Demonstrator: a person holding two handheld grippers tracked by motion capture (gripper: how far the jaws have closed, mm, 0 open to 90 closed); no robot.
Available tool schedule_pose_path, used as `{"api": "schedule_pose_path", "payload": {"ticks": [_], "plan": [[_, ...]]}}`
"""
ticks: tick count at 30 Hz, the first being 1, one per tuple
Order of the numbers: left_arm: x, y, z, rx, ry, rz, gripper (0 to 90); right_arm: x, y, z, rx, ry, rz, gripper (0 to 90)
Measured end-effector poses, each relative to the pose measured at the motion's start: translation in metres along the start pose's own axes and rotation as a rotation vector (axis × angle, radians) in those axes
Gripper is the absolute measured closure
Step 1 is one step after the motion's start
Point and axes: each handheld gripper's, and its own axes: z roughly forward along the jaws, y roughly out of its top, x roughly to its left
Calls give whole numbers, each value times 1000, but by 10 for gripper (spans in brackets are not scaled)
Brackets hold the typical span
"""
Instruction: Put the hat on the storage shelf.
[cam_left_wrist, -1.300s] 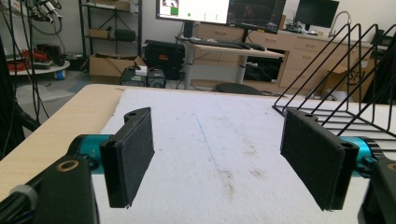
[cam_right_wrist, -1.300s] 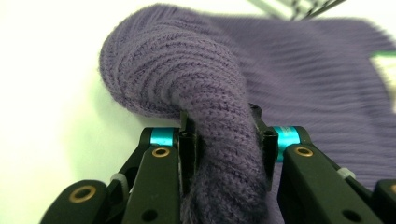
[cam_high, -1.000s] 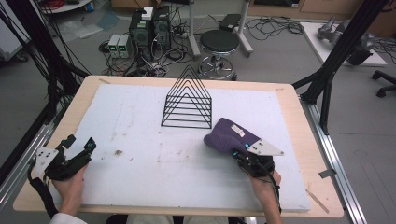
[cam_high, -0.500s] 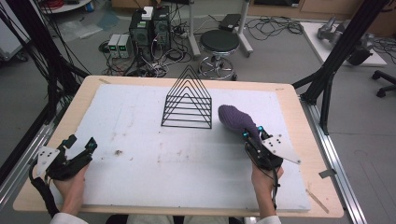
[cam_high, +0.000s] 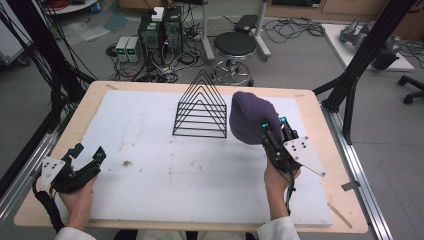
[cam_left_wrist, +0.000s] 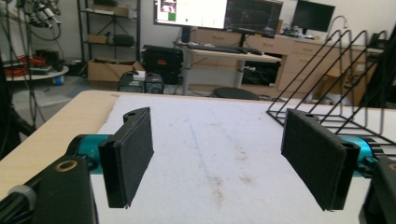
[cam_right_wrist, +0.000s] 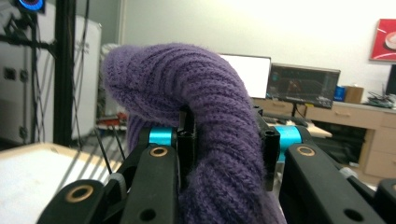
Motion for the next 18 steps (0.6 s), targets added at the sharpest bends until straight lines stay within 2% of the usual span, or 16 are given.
{"api": "schedule_pose_path", "payload": {"ticks": [2, 8, 12, 15, 18], "plan": [[-3, 3, -1, -15, -16, 3, 249, -1, 6, 2, -18, 1, 13, 694], [-11, 12, 0, -47, -54, 16, 228, 6, 25, 8, -71, 15, -3, 691], [-16, 17, 0, -63, -93, 28, 225, 16, 40, 12, -94, 48, -12, 688], [-19, 22, 1, -70, -120, 20, 225, 26, 50, 16, -113, 78, -13, 687], [-22, 26, 2, -77, -149, 26, 219, 39, 61, 20, -133, 119, 10, 687]]}}
